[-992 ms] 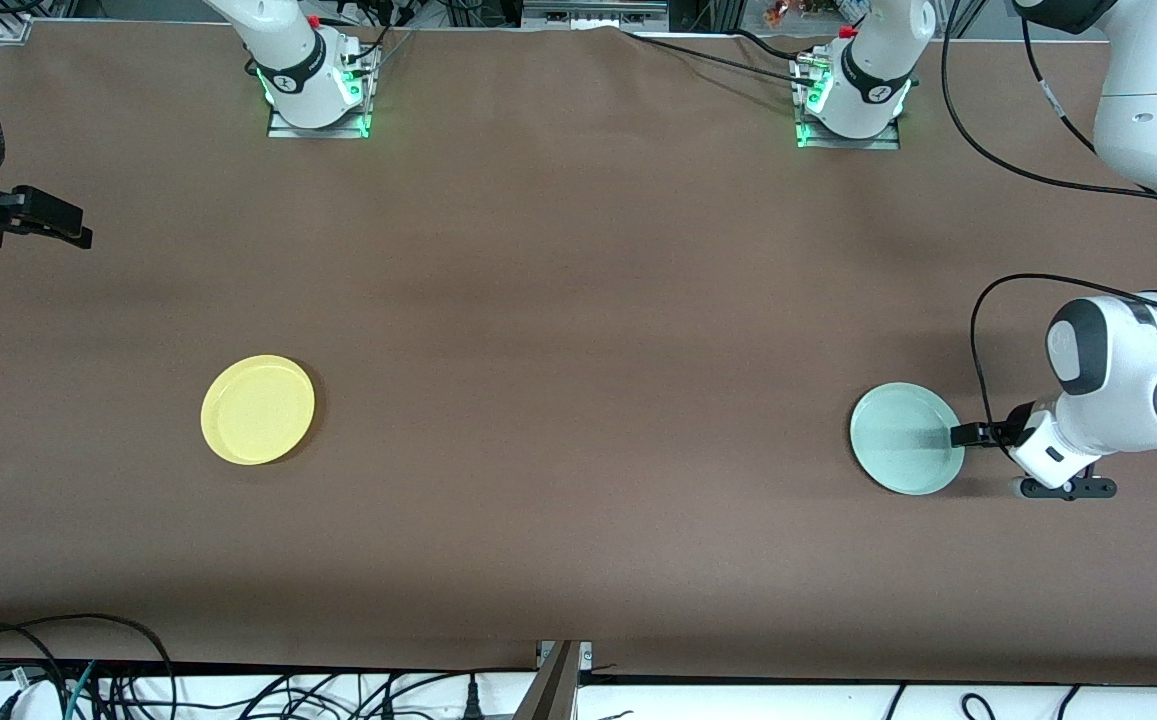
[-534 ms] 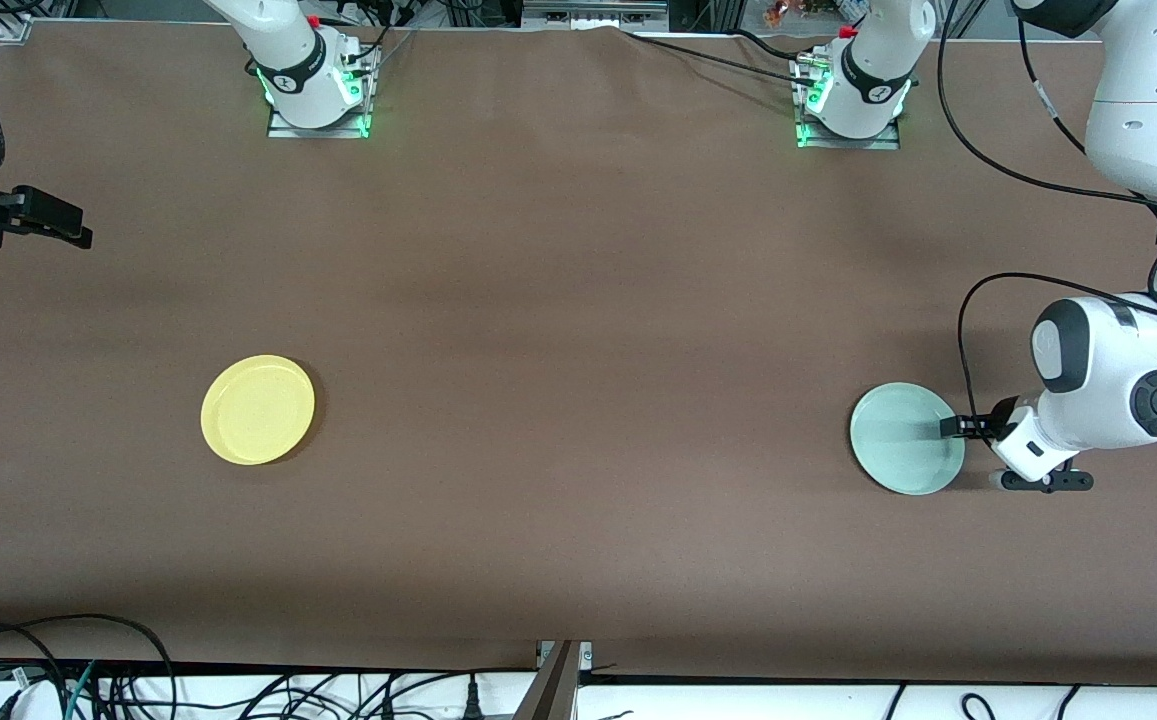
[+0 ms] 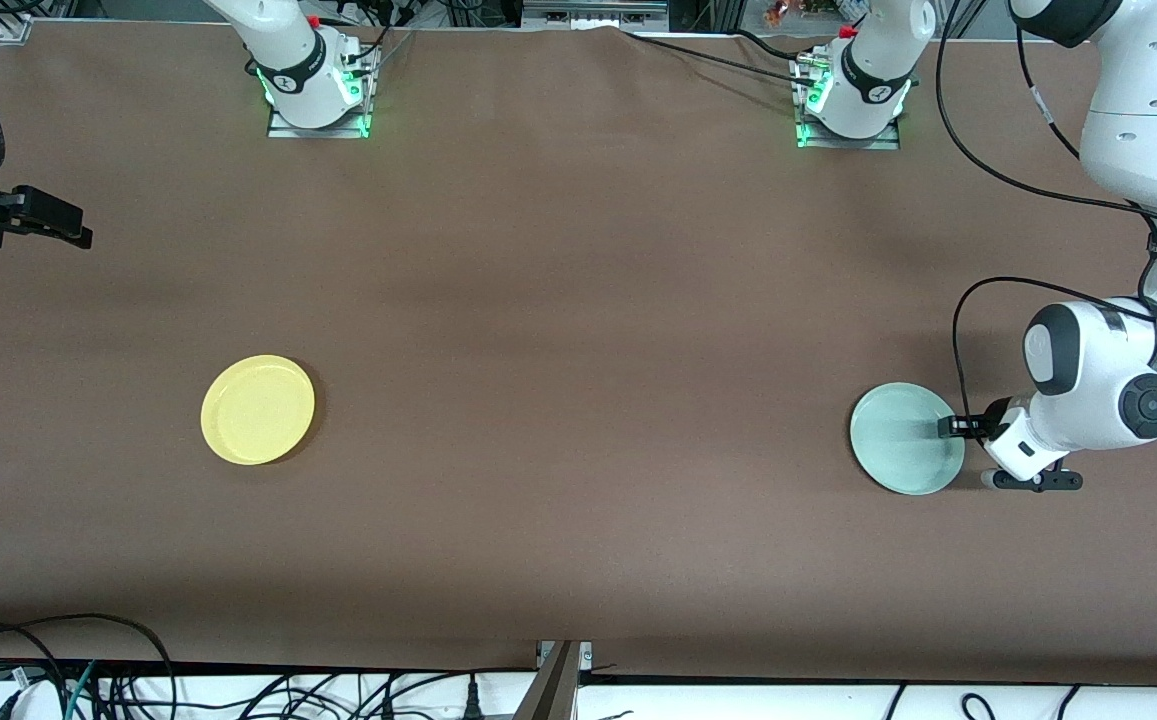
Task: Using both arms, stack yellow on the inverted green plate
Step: 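Reach the left gripper to the green plate rim and grasp it, then lift the green plate by its rim with the left gripper, tilting it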
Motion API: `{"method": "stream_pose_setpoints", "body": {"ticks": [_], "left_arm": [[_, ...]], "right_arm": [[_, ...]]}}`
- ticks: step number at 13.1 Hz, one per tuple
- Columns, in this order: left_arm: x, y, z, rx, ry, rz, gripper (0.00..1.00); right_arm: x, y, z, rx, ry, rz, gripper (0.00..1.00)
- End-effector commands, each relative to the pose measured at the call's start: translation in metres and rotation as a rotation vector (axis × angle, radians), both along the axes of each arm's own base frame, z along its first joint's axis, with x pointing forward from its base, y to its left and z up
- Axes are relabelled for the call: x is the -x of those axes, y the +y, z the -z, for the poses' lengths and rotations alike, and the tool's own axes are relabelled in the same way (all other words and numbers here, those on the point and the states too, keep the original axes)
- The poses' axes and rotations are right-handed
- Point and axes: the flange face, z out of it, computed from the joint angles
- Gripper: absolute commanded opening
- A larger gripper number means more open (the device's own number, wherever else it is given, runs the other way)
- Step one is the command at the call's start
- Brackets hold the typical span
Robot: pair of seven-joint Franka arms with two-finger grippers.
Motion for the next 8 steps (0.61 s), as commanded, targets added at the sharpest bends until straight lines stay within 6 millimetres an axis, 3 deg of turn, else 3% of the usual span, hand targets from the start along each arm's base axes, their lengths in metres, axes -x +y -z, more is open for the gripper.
{"method": "stream_pose_setpoints", "body": {"ticks": [1,8], "left_arm": [[0.0010,0.0019,-0.0020,0.018,-0.014,0.015,0.46],[0.0016,0.0018,-0.0012,0.018,-0.011,0.015,0.35]], "right_arm": [[0.0008,-0.0014,-0.0019,0.001,-0.005,-0.009,1.00],[0.0008,-0.0014,-0.0019,0.001,-0.005,-0.009,1.00]]}}
